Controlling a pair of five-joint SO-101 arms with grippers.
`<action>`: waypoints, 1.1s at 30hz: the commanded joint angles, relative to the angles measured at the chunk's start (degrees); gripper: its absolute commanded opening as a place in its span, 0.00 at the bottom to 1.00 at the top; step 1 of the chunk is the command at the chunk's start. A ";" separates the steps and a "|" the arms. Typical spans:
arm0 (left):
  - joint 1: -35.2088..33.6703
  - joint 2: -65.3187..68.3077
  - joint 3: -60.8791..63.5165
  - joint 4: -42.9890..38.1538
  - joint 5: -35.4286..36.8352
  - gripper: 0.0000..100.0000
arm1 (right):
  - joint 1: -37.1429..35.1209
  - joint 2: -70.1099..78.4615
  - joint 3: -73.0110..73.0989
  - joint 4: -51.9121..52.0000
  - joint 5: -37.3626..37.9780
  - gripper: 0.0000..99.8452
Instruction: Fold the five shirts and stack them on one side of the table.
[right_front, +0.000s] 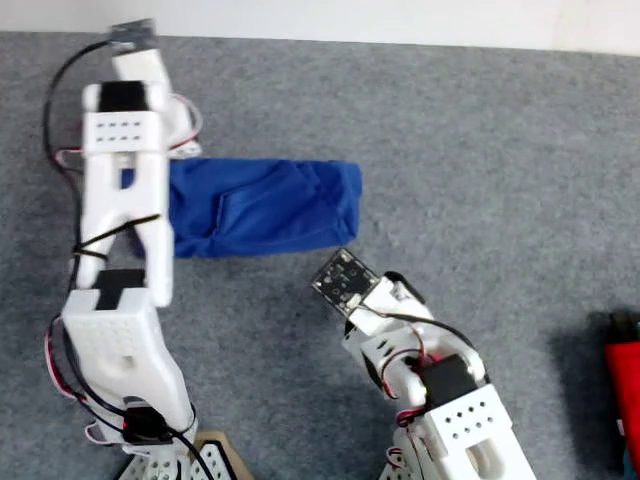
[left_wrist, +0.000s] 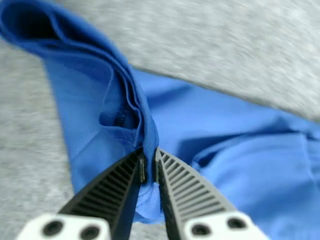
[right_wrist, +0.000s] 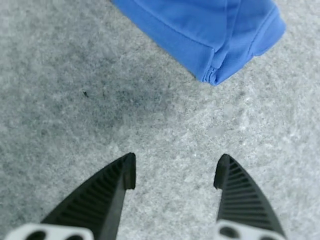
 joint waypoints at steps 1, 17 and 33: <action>6.99 -3.82 -1.80 0.44 0.53 0.01 | -0.40 -2.68 1.36 -3.21 -4.40 0.26; 27.12 -4.09 -2.07 1.49 0.53 0.01 | 2.07 -3.65 5.76 -6.29 -6.68 0.26; 32.57 -3.91 -1.89 0.35 0.18 0.09 | 4.00 -3.65 5.85 -6.29 -9.41 0.26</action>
